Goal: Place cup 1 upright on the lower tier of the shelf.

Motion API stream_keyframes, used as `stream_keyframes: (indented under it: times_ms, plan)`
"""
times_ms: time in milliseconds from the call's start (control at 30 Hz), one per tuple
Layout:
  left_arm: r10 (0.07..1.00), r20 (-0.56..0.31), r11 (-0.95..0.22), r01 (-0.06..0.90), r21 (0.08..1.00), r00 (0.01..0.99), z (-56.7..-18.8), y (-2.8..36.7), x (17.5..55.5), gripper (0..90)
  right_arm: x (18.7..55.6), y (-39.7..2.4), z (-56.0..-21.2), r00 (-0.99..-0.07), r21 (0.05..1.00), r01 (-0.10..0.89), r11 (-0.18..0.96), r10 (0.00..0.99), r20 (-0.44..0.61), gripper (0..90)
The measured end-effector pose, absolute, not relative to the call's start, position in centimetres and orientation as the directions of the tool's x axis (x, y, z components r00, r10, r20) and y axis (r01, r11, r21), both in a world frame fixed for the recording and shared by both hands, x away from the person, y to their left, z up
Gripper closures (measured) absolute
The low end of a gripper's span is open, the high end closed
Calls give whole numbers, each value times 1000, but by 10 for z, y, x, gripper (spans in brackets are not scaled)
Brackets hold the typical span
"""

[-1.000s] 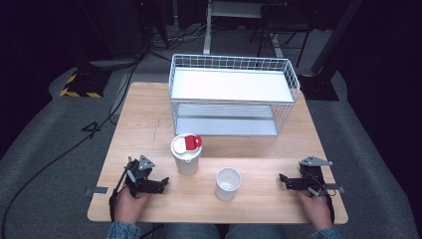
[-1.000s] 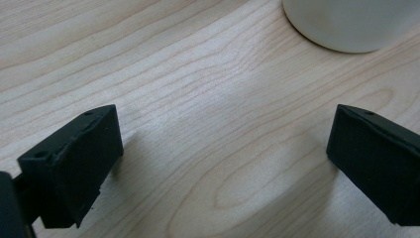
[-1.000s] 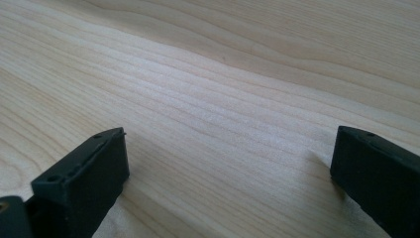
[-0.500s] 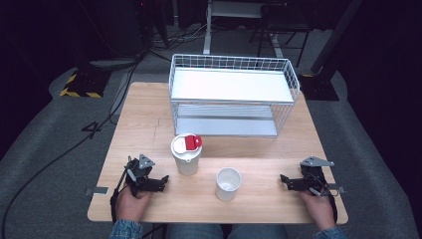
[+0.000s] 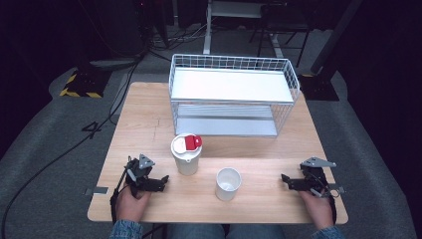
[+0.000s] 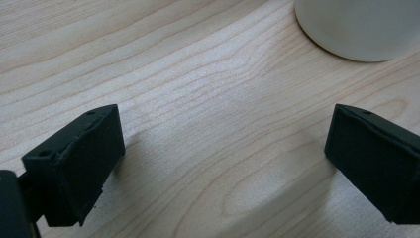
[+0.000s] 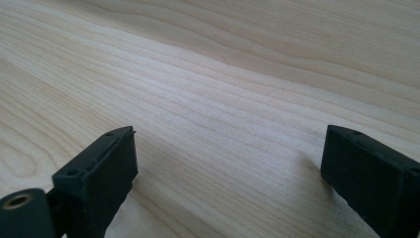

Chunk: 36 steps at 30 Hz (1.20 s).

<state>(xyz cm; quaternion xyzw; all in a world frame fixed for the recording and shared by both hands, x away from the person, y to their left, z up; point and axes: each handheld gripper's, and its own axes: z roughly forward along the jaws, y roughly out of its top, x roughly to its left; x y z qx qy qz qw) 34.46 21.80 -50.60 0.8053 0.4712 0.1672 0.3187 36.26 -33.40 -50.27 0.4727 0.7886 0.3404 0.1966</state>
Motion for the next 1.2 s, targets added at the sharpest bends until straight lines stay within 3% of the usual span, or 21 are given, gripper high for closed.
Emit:
stream_keyframes:
  times_ms: [533,1200]
  plan:
    - [867,-33,-350,655,669,497,-506,218,345,25,339,-320,-468,-553,755,557,345,833,27,111]
    - [870,-32,-346,656,671,492,-506,218,344,25,315,-256,-430,-748,809,417,415,662,46,144]
